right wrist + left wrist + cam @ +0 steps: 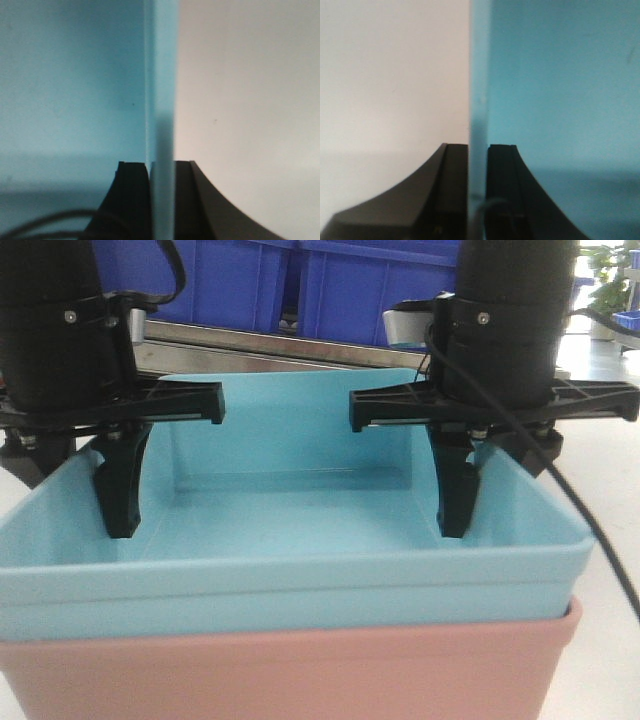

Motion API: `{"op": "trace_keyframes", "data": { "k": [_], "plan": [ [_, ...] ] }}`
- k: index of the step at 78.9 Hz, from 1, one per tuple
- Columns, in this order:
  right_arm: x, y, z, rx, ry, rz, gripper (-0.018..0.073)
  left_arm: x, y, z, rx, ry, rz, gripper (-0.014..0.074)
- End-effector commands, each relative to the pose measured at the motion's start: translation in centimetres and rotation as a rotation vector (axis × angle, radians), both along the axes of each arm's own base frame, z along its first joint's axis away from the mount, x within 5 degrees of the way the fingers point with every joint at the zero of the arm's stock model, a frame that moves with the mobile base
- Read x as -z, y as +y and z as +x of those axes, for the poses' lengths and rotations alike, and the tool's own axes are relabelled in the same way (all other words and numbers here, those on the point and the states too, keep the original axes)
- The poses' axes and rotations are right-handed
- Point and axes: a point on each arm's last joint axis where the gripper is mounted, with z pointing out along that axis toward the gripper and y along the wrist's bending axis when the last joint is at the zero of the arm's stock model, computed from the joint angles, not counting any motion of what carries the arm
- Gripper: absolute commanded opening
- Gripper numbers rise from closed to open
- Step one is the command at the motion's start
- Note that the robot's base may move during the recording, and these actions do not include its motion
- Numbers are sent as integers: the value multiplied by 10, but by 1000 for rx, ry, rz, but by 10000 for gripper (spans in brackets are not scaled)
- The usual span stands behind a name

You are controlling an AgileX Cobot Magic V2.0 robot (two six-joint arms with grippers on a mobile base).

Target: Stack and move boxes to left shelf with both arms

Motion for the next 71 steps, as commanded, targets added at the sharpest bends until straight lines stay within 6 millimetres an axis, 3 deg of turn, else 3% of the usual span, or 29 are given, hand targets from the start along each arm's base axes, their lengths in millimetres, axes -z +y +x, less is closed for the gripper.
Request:
{"op": "trace_keyframes", "data": {
  "k": [1,12,39,57,71],
  "plan": [
    [-39,1,2,14,-87,65,70,-36,-2,-4,-18,-37,-58,-6],
    [-62,-2,-3,49,-106,88,70,-57,1,-12,-45,-57,-69,-6],
    [-113,-11,-51,55,-179,118,70,-98,5,-54,-11,-103,-101,-6],
    [-129,-6,-84,35,-221,75,70,-112,1,-78,9,-114,-105,-7],
    [-120,2,-110,22,-192,86,70,-117,-5,-95,36,-121,-89,-7]
  ]
}}
